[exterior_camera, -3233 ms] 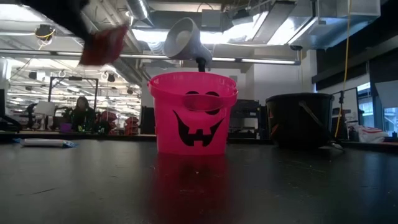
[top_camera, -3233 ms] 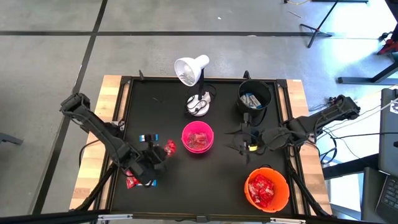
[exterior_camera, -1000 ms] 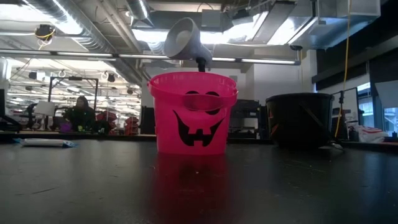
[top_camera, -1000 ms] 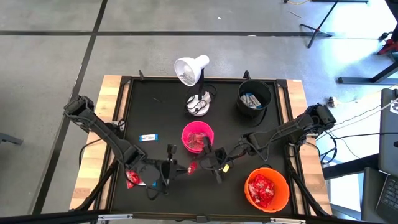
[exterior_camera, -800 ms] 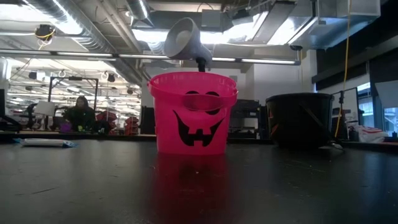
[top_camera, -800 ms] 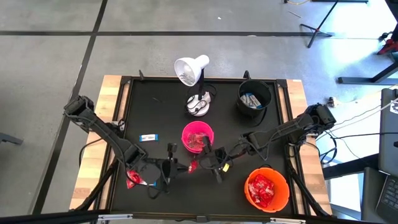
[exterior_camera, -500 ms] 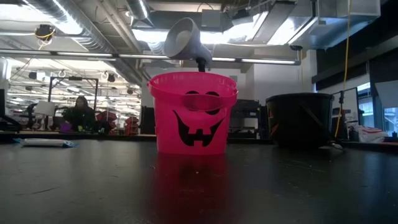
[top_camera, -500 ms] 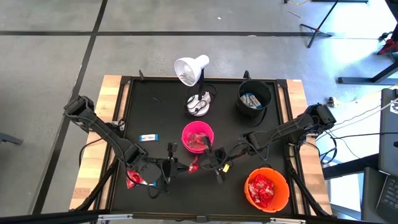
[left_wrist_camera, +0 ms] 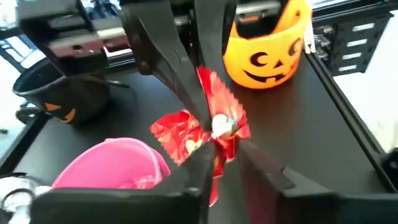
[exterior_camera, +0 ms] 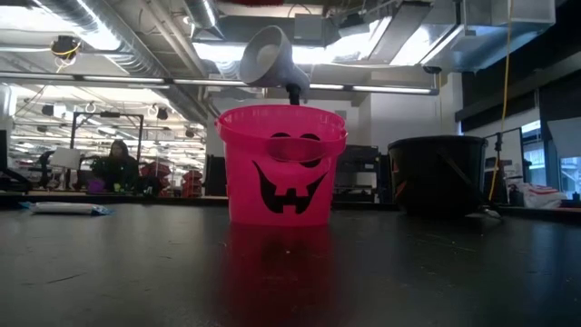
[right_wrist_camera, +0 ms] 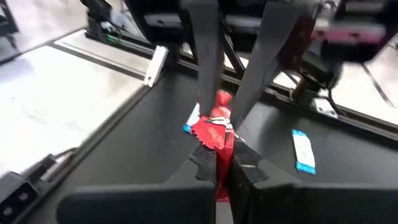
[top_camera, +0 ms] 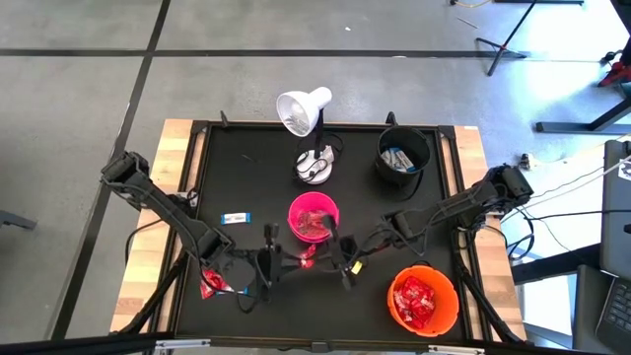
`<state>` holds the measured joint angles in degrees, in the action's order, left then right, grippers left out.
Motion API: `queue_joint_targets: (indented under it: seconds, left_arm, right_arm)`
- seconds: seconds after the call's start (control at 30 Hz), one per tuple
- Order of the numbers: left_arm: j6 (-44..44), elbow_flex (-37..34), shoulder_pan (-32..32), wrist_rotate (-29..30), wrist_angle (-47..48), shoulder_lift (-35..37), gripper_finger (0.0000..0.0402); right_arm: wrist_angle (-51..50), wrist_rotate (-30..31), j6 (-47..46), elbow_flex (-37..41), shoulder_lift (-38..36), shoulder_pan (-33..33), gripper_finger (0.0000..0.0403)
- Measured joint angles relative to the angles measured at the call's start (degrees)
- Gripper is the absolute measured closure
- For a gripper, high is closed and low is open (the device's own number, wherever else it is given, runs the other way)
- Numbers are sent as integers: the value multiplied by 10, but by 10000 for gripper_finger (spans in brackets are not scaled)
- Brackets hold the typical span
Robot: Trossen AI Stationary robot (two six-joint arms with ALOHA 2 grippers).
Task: Sort candy
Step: Put the red candy into the orange bucket
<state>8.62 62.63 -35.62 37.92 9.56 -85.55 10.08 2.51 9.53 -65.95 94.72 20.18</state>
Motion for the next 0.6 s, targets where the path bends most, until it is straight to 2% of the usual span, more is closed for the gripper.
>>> queue_joint_targets:
  seconds: [0.27, 0.4, 0.6]
  left_arm:
    - [-2, 0, -8, 65, 1, 25, 252]
    - [-2, 0, -23, 108, 13, 48, 236]
    - [-2, 1, -47, 161, 24, 64, 233]
  right_arm:
    - [-46, 13, -21, 0, -26, 0, 391]
    - [-86, 5, -38, 0, -68, 1, 397]
    - [-180, -65, -95, 0, -143, 1, 394]
